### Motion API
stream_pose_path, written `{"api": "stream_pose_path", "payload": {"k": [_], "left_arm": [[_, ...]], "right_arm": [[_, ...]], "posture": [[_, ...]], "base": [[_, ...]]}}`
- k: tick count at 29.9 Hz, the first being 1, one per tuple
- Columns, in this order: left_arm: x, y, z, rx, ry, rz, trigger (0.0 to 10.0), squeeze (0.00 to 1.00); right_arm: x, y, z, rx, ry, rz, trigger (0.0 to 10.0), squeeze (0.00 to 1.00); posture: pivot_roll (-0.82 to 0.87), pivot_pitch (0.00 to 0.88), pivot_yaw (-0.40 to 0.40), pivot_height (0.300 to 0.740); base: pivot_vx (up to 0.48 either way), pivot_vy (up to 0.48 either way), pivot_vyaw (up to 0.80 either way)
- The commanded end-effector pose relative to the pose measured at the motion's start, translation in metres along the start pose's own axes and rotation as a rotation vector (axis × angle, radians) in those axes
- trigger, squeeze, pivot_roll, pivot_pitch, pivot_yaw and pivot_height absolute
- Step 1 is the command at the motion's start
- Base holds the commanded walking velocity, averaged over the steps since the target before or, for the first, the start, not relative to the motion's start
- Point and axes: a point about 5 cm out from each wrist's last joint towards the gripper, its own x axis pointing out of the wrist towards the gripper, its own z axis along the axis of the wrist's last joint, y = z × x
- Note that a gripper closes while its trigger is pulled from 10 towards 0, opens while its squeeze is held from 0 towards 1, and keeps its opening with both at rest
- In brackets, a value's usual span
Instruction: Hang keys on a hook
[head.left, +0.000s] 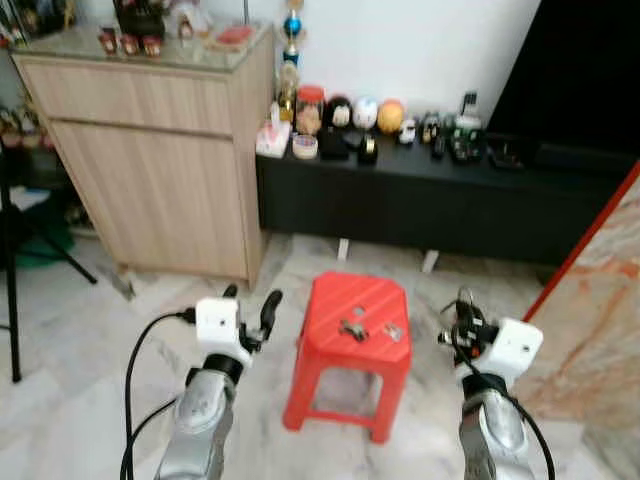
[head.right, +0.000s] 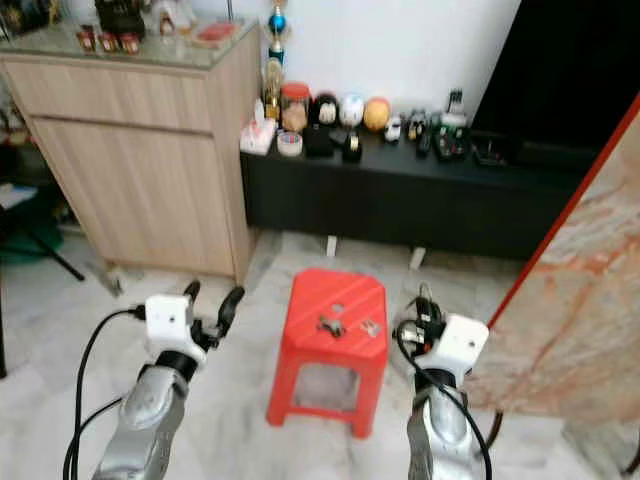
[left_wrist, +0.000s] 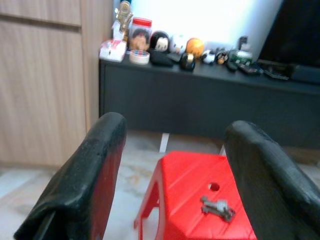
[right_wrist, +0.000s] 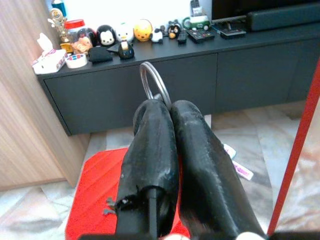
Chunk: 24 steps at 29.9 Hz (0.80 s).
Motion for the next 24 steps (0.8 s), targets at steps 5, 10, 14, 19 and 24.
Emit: {"api": "stream_pose_path", "payload": {"k": [5,10,14,19,24], "left_arm": [[0.0022,0.0001,0.0030,0.013,-0.010,-0.003,10.0,0.00],[0.0017,-0.0018,0.0032,0.010,-0.011,-0.005,10.0,0.00],[0.0013,-0.0017,0.0025,0.009,-0.008,-0.003,10.0,0.00],[0.0020,-0.0018,0.0029,0.009,-0.009,0.002,10.0,0.00],[0.0019,0.0002,0.0035,0.012,-0.011,0.006,10.0,0.00]], "right_arm": [[0.0003,0.0023,0.0019,0.006,-0.012,0.003,10.0,0.00],[-0.0003,0.0017,0.0013,0.005,-0.011,-0.002,10.0,0.00],[-0.0009,0.0025,0.0010,0.006,-0.010,-0.002,10.0,0.00],[-0.0014,0.0018,0.0008,0.004,-0.008,-0.005,10.0,0.00],[-0.0012,0.0012,0.0013,0.002,-0.010,-0.008,10.0,0.00]], "posture": [[0.05,0.000,-0.110,0.740],[0.05,0.000,-0.112,0.740],[0.04,0.000,-0.112,0.740],[0.04,0.004,-0.111,0.740],[0.04,0.007,-0.114,0.740]], "base": [[0.000,-0.480,0.00],[0.000,-0.480,0.00],[0.000,-0.480,0.00],[0.000,-0.480,0.00],[0.000,-0.480,0.00]]}}
